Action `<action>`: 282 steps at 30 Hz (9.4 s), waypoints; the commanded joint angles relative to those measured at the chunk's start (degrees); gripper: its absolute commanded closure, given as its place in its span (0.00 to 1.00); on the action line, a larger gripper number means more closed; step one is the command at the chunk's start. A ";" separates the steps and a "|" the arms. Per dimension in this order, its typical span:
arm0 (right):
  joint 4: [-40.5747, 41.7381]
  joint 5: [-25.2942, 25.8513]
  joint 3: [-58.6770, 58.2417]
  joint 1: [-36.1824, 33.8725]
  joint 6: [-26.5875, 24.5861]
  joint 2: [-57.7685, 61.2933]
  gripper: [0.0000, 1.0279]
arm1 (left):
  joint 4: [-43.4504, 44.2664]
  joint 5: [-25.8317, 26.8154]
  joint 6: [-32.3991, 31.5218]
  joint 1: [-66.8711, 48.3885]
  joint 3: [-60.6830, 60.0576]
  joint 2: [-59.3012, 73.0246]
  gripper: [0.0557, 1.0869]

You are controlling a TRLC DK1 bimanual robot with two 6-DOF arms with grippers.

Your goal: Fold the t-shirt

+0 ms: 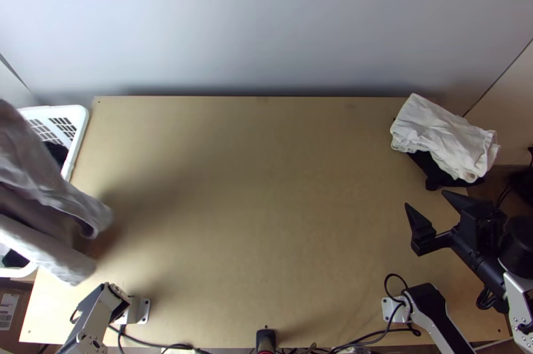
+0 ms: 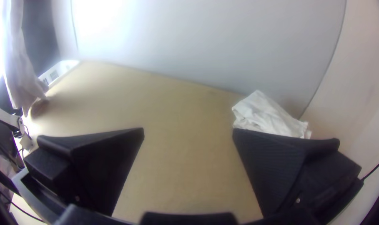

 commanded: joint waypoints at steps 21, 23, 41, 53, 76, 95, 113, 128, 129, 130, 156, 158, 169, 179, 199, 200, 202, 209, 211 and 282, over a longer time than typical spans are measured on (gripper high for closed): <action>-0.40 0.62 -1.11 -3.21 5.10 0.72 0.04 | -0.69 3.37 6.36 -4.66 -49.36 -11.55 0.96; -0.32 0.62 -1.38 -3.21 5.02 0.72 0.04 | -0.78 -4.46 10.84 -13.44 -53.93 -11.73 0.96; 0.39 0.62 -4.81 -3.83 4.93 0.36 0.04 | 0.81 -34.95 29.12 -75.41 -60.00 -1.09 0.96; 0.39 0.62 -5.60 -7.17 4.49 0.63 0.04 | 2.04 -36.27 29.73 -92.28 -32.66 21.06 0.96; 1.62 0.62 -6.21 -9.89 3.61 2.21 0.04 | 4.41 -39.44 28.06 -109.95 5.83 47.86 0.96; 2.67 -5.09 -8.23 12.87 3.87 11.09 0.04 | -0.25 -41.99 29.21 -104.76 -1.72 45.05 0.96; 28.51 -5.27 -9.55 28.96 2.38 38.51 0.04 | -0.16 -45.68 34.13 -104.41 -1.55 46.37 0.96; 33.87 -5.18 -8.94 26.76 2.38 44.93 0.93 | 0.63 -46.38 35.54 -102.83 -1.11 46.28 0.96; 33.08 -5.18 -8.67 25.71 2.03 44.31 0.97 | 0.54 -46.38 35.54 -102.30 -1.11 46.02 0.96; 31.85 -5.18 -8.14 24.83 1.33 43.52 0.97 | 0.28 -46.38 35.54 -101.51 -1.20 45.76 0.96; 18.67 2.64 27.63 13.14 -4.21 37.19 0.97 | 1.69 -46.47 42.22 -90.35 -12.97 22.73 0.96; 19.28 4.05 30.00 13.22 -5.18 37.10 0.97 | 3.36 -46.73 43.62 -89.47 -12.97 21.41 0.96; 22.18 8.53 39.05 15.51 -9.31 37.10 0.97 | 9.60 -48.49 46.79 -87.80 -12.97 15.96 0.96; 29.21 10.38 48.46 20.70 -13.88 37.72 0.97 | 15.57 -50.33 51.88 -87.98 -12.89 9.98 0.96; 32.64 12.92 53.82 37.57 -20.38 47.39 0.97 | 16.01 -52.44 54.78 -77.52 -15.52 2.43 0.96; 32.64 12.92 52.76 37.48 -20.21 47.39 0.97 | 16.80 -52.09 54.78 -77.52 -17.11 2.60 0.96; 32.55 12.92 50.48 37.39 -19.50 47.30 0.97 | 19.09 -51.39 54.78 -77.52 -20.45 3.22 0.96; 32.82 12.66 38.96 33.79 -18.54 44.84 0.97 | 31.04 -47.00 54.43 -76.73 -30.90 10.34 0.96; 32.99 12.05 35.27 31.07 -17.66 43.87 0.97 | 33.06 -46.38 53.64 -76.73 -31.87 13.50 0.96; 56.55 1.76 -10.08 7.95 -8.43 47.12 0.97 | -13.78 -36.45 38.00 -72.68 -58.41 38.20 0.15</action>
